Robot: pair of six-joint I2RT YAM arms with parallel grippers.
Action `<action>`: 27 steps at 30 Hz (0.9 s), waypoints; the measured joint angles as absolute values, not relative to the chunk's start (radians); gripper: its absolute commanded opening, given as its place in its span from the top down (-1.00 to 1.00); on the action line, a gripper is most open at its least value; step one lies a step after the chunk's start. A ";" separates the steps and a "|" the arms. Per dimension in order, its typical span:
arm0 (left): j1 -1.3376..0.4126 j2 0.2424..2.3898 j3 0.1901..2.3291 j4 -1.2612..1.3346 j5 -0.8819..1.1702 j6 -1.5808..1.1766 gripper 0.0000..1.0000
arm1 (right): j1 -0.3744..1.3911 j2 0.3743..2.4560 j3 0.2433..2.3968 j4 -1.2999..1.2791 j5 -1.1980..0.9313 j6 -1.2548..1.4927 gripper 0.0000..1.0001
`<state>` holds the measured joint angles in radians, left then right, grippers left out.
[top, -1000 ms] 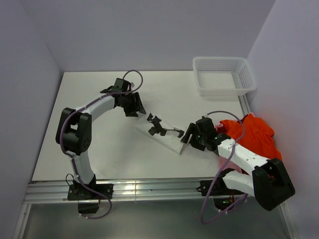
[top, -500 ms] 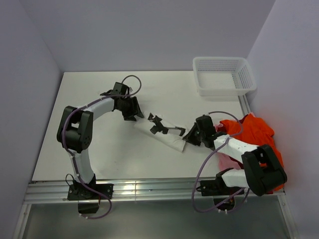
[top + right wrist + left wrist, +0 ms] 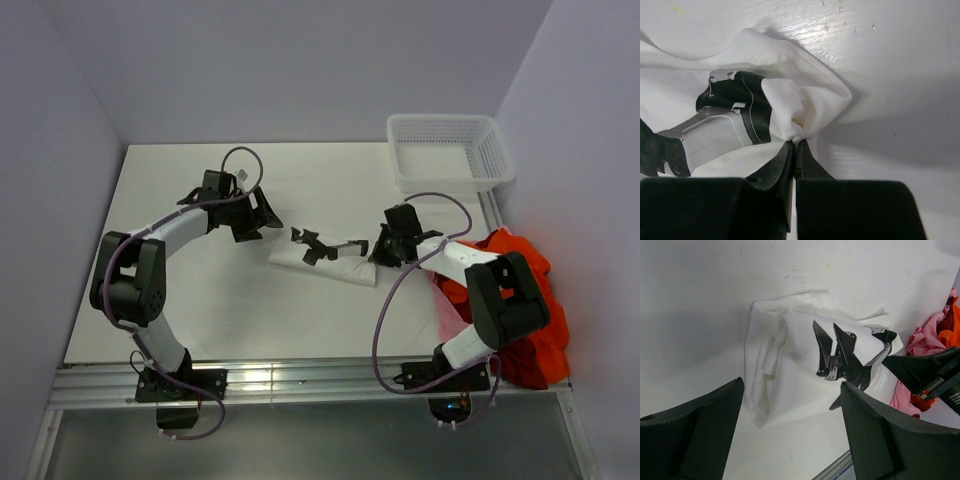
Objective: Roll the t-shirts
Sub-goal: Roll the tshirt, then place the rolled tshirt into the container
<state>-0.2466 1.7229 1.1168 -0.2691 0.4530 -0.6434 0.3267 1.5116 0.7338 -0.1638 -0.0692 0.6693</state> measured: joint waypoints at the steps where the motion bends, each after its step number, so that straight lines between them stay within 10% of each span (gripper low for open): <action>1: -0.247 1.734 1.117 -0.259 0.459 -0.644 -0.65 | 0.327 1.520 0.742 -0.169 -0.069 0.659 1.00; 17: -0.253 1.788 0.992 -0.153 0.463 -0.695 -0.60 | 0.306 1.582 0.815 -0.196 -0.092 0.587 1.00; 27: -0.308 1.796 0.963 -0.059 0.381 -0.780 0.04 | 0.303 1.585 0.819 -0.196 -0.099 0.582 1.00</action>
